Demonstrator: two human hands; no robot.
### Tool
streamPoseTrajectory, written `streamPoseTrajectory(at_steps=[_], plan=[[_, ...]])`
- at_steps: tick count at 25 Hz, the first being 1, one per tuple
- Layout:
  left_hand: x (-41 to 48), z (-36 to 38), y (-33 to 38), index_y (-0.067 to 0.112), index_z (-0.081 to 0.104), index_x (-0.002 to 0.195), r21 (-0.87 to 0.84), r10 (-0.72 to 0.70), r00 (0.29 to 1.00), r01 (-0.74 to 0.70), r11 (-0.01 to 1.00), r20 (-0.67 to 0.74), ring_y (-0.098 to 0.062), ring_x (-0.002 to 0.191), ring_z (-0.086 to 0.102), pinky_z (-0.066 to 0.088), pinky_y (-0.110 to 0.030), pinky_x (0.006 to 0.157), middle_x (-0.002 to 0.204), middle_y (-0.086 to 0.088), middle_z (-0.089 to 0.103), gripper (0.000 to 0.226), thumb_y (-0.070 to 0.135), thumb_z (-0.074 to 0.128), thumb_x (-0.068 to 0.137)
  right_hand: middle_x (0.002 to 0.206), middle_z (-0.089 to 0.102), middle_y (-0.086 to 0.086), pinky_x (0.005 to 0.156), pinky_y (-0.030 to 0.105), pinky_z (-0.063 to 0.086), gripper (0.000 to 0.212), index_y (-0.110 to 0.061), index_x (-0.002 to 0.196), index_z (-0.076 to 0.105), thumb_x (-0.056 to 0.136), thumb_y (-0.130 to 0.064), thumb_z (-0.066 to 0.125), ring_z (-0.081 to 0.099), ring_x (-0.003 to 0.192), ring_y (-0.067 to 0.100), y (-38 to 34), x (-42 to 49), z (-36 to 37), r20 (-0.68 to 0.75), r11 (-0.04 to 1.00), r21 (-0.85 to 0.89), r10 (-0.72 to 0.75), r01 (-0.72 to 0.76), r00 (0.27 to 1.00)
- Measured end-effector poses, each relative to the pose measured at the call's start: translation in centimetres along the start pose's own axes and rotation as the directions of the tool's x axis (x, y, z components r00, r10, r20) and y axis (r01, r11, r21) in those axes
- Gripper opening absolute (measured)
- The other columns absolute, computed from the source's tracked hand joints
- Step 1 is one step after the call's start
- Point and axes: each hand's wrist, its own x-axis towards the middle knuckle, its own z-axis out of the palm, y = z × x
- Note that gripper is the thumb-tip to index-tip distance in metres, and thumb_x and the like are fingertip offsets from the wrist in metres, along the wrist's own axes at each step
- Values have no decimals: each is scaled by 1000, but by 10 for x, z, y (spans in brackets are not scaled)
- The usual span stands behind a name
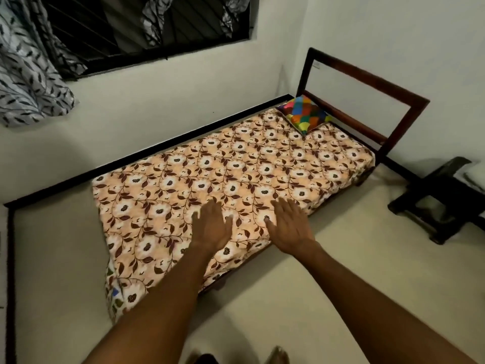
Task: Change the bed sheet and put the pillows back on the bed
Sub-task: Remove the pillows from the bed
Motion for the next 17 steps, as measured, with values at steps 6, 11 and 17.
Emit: streamPoseTrajectory(at_steps=[6, 11, 17], plan=[[58, 12, 117, 14, 36, 156, -8, 55, 998, -55, 998, 9, -29, 152, 32, 25, -54, 123, 165, -12, 33, 63, 52, 38, 105, 168, 31, 11, 127, 48, 22, 72, -16, 160, 32, 101, -57, 26, 23, 156, 31, 128, 32, -25, -17, 999, -10, 43, -43, 999], [153, 43, 195, 15, 34, 157, -15, 66, 998, -66, 998, 13, -29, 152, 31, 26, -55, 124, 166, -12, 31, 64, 54, 36, 105, 169, 28, 11, 128, 49, 19, 71, -18, 162, 29, 102, -57, 28, 19, 158, 31, 207, 107, -41, -6, 1000, -3, 27, -27, 1000], [295, 77, 275, 18, 36, 155, -83, 11, 999, -7, 997, 46, -28, 151, 34, 28, -56, 121, 164, -9, 33, 61, 52, 40, 105, 171, 22, 9, 127, 47, 16, 68, -22, 164, 23, 106, -56, 31, 18, 158, 29, 312, 239, -63, 65, 1000, -25, 3, -1, 998]])
